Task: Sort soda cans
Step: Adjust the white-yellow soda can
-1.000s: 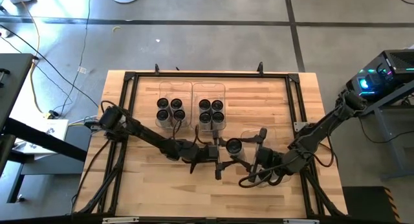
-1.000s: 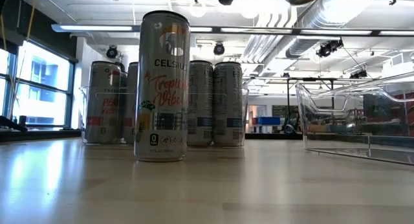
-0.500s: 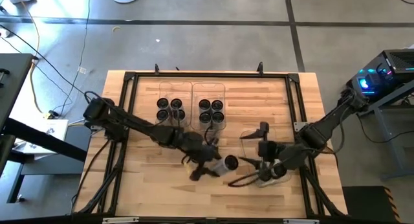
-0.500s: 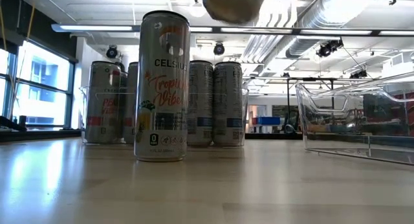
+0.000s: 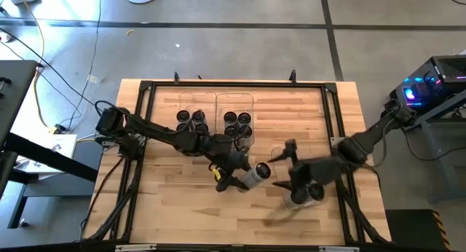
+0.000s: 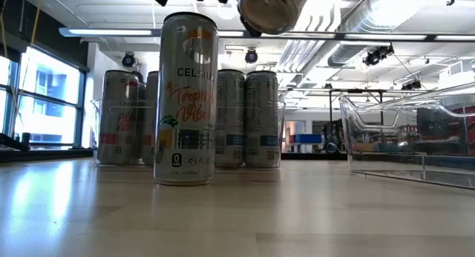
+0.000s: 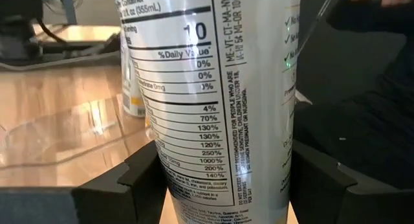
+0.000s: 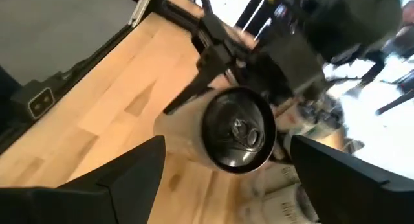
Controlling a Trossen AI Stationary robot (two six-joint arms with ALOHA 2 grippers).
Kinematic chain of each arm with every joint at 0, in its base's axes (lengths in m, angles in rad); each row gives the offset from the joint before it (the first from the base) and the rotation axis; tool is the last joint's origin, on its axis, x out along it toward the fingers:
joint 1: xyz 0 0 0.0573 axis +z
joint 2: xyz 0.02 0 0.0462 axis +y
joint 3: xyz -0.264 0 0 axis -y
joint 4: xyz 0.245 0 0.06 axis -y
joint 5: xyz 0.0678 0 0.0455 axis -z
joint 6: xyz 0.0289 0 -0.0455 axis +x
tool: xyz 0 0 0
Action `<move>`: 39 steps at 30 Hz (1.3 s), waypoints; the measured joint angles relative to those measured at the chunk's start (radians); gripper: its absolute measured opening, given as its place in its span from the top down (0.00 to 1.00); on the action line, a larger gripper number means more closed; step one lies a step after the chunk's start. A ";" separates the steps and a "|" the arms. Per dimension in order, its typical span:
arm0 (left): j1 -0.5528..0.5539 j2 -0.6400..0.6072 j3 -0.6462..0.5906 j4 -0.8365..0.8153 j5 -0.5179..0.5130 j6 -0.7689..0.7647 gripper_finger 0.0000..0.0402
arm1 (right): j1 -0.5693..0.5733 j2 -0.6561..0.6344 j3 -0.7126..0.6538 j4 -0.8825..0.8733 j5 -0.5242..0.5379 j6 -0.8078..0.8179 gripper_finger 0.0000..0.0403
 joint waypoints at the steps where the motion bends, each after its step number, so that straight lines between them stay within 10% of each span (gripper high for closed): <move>1: 0.000 0.000 0.000 0.007 -0.002 0.000 0.41 | -0.024 0.002 0.000 -0.002 -0.044 0.011 0.19; 19: 0.001 0.000 0.000 0.013 -0.002 0.006 0.41 | -0.233 0.125 -0.002 0.105 -0.491 0.146 0.30; 28: 0.000 0.000 0.000 -0.002 -0.066 0.057 0.40 | -0.216 0.127 0.013 0.082 -0.433 0.169 0.42; 39: 0.094 -0.016 0.002 -0.084 -0.193 -0.044 0.09 | -0.134 0.114 0.185 -0.384 -0.107 0.646 0.42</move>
